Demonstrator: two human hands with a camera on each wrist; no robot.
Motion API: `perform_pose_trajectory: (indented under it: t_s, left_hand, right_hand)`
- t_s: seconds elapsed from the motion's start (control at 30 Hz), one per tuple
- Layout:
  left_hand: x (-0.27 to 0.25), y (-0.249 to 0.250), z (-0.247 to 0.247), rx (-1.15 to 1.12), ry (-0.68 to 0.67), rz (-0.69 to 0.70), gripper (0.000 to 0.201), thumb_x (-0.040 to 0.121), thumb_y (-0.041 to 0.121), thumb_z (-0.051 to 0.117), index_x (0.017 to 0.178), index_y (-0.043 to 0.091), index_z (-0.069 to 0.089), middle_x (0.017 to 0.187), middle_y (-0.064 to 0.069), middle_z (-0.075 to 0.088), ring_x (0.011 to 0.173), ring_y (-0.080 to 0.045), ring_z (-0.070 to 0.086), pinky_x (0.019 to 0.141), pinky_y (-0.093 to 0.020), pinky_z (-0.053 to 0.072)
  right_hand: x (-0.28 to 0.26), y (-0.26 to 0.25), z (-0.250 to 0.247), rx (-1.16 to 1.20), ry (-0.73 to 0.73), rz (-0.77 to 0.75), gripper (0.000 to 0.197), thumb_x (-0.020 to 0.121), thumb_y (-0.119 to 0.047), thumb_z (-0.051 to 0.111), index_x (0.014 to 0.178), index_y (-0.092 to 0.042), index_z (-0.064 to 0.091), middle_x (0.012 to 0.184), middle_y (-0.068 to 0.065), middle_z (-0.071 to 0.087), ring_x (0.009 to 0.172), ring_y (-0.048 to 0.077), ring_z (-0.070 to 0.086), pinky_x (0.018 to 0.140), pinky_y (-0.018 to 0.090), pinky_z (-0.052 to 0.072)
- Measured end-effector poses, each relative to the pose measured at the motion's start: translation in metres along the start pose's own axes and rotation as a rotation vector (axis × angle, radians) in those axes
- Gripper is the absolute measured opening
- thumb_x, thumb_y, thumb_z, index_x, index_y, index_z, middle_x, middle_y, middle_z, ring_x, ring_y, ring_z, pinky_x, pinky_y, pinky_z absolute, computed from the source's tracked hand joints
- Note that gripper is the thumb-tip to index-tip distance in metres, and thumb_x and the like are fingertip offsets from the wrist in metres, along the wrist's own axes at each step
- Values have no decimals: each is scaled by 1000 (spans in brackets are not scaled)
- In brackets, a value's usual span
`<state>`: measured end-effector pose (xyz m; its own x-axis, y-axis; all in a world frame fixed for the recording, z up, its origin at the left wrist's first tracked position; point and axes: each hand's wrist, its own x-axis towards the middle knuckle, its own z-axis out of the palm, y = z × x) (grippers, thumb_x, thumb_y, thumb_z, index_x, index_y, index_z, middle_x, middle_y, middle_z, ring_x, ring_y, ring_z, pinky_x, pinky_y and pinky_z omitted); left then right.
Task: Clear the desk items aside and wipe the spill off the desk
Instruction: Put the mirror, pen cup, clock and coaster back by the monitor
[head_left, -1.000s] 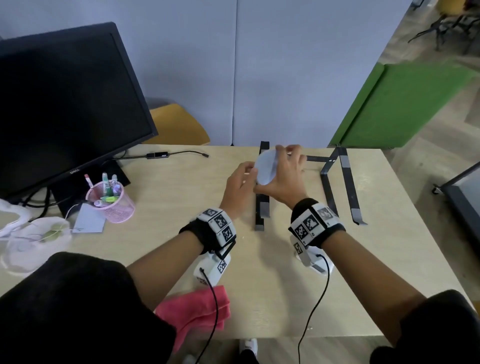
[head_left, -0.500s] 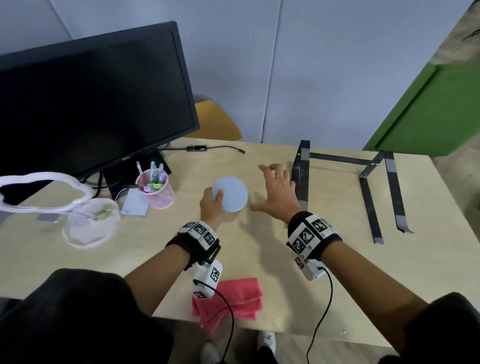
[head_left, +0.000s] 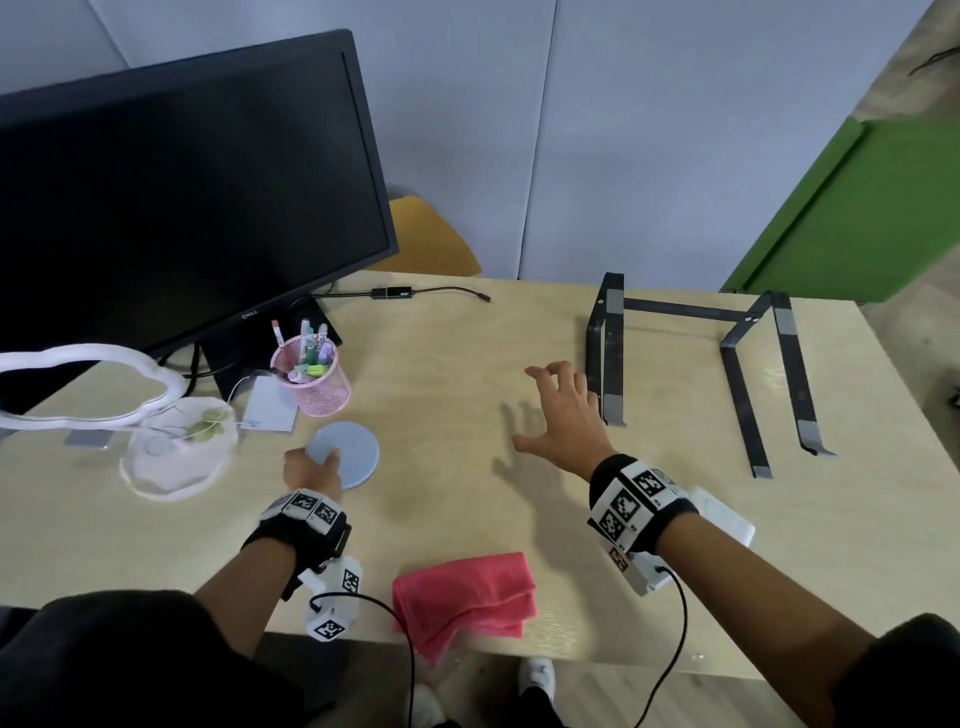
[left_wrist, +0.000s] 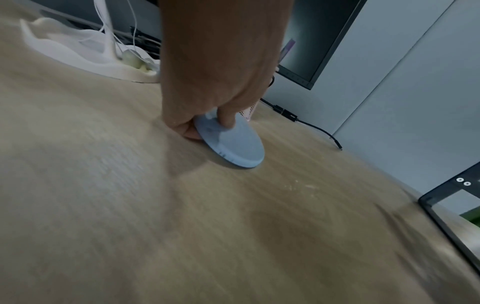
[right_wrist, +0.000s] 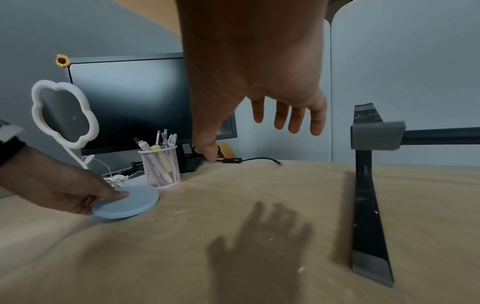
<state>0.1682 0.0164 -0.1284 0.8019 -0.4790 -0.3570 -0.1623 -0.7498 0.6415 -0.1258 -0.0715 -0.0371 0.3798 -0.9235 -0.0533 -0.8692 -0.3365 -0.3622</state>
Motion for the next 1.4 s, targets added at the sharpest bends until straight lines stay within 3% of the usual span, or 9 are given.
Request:
perform_pose_trajectory:
  t_s: [0.27,0.37,0.5,0.63,0.77,0.93,1.17,1.33,1.4]
  left_hand:
    - [-11,3,2,358,101,11,67,78,24,72,125,-8,37,128,-28,37,118,-41,41,93,-50,40]
    - [-31,13,21,272,86,327,48,80,10,64,123,2,46,125,-21,43,117,-37,39,92,-49,37]
    - [-75,28,66,156,-255,963,30,75,2,58,103,11,57,105,-1,56,99,-12,47,87,-46,43]
    - [-141,61,115,266,-631,1231,29,81,6,56,109,12,57,109,0,57,102,-15,54,90,-38,46]
    - [-204,80,178,355,-719,1374,36,85,21,55,120,14,51,121,0,55,110,-16,55,92,-36,47]
    - [-257,98,226,341,-780,1417,48,83,29,59,127,19,46,125,4,53,112,-15,52,94,-36,46]
    - [-271,99,246,411,-823,1439,37,86,22,59,122,16,54,120,-1,57,112,-22,53,93,-37,40]
    - [-253,97,227,378,-926,1386,35,87,25,62,119,13,56,116,-2,59,107,-21,53,91,-38,40]
    - [-236,97,210,353,-1001,1313,34,84,20,65,117,12,59,112,-3,60,102,-19,53,88,-34,40]
  right_hand:
    - [-11,8,1,28,-1,-30,86,66,-37,75,138,-14,34,133,9,33,118,27,36,99,37,36]
    - [-15,14,-1,51,5,-37,83,67,-34,74,138,-14,35,133,8,34,120,25,35,100,34,36]
    - [-30,31,-3,110,12,-49,73,71,-29,71,135,-14,39,130,7,38,120,23,37,97,36,41]
    - [-54,62,-9,138,98,-115,37,78,-18,59,114,-11,56,112,4,55,105,23,51,97,41,42]
    - [-87,100,-10,52,250,-186,37,83,-11,55,119,-15,55,127,1,55,119,15,49,113,40,30]
    - [-126,155,-11,29,269,66,47,83,-19,57,129,-12,47,132,4,51,124,18,44,107,42,37]
    - [-158,202,-6,142,68,331,84,78,-65,21,141,-11,33,144,4,40,132,23,39,110,38,28]
    - [-159,208,7,176,-159,414,58,96,-52,19,142,-20,33,153,0,28,140,16,26,115,43,16]
    - [-157,204,12,158,-184,430,70,88,-62,8,139,-22,36,155,1,22,142,18,21,115,46,15]
